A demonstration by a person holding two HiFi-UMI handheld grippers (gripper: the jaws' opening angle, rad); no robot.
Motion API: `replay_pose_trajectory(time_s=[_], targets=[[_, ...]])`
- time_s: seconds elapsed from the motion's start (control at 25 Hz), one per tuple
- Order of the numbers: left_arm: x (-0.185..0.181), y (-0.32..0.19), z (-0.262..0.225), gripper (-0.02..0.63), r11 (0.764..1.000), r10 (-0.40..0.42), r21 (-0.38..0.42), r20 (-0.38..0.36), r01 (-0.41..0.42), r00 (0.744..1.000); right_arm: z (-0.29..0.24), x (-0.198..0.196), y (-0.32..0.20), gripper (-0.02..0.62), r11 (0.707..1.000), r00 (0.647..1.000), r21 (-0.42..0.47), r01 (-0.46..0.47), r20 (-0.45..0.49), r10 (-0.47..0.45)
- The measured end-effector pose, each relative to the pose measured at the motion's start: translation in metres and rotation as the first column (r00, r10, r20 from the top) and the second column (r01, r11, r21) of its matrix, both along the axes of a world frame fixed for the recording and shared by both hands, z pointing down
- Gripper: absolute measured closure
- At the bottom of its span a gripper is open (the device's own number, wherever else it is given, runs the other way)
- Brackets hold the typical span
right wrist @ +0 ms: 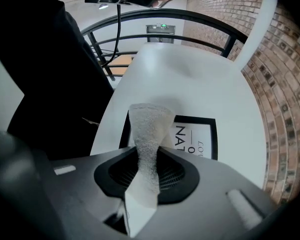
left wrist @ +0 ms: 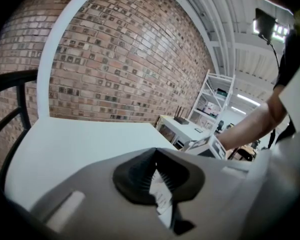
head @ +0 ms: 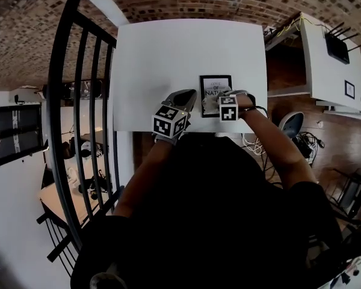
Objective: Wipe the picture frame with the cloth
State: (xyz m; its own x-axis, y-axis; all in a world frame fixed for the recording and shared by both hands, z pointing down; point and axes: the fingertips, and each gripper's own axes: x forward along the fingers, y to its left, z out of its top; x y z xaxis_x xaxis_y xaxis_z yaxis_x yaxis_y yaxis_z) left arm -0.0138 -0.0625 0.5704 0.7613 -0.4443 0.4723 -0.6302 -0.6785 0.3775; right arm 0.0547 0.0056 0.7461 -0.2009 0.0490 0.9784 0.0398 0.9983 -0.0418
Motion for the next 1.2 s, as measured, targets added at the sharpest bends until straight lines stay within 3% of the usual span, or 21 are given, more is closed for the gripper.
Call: replay_pose_trajectory(time_s=[0.6,0.72,0.96,1.2], targets=[[0.017,0.003,0.000,0.606,0.999,0.047,0.005,-0.013,-0.047,0.999,-0.002,0.082,0.007,0.502,0.994,0.990,0.005,-0.109,-0.094,0.109],[0.017,0.004,0.000,0.606,0.999,0.050,0.005,-0.012,-0.050,0.999,-0.014,0.065,0.005,0.502,0.993,0.993,0.027,-0.111,-0.047,0.112],[0.018,0.004,0.002,0.606,0.999,0.052,0.002,-0.001,-0.052,0.999,-0.027,-0.003,0.016,0.502,1.000,0.999,0.030,-0.001,0.033,0.000],[0.017,0.007,0.004,0.606,0.999,0.054,-0.007,-0.001,-0.054,0.999,-0.008,-0.021,0.044,0.502,0.997,0.998,-0.021,0.069,0.014,-0.069]])
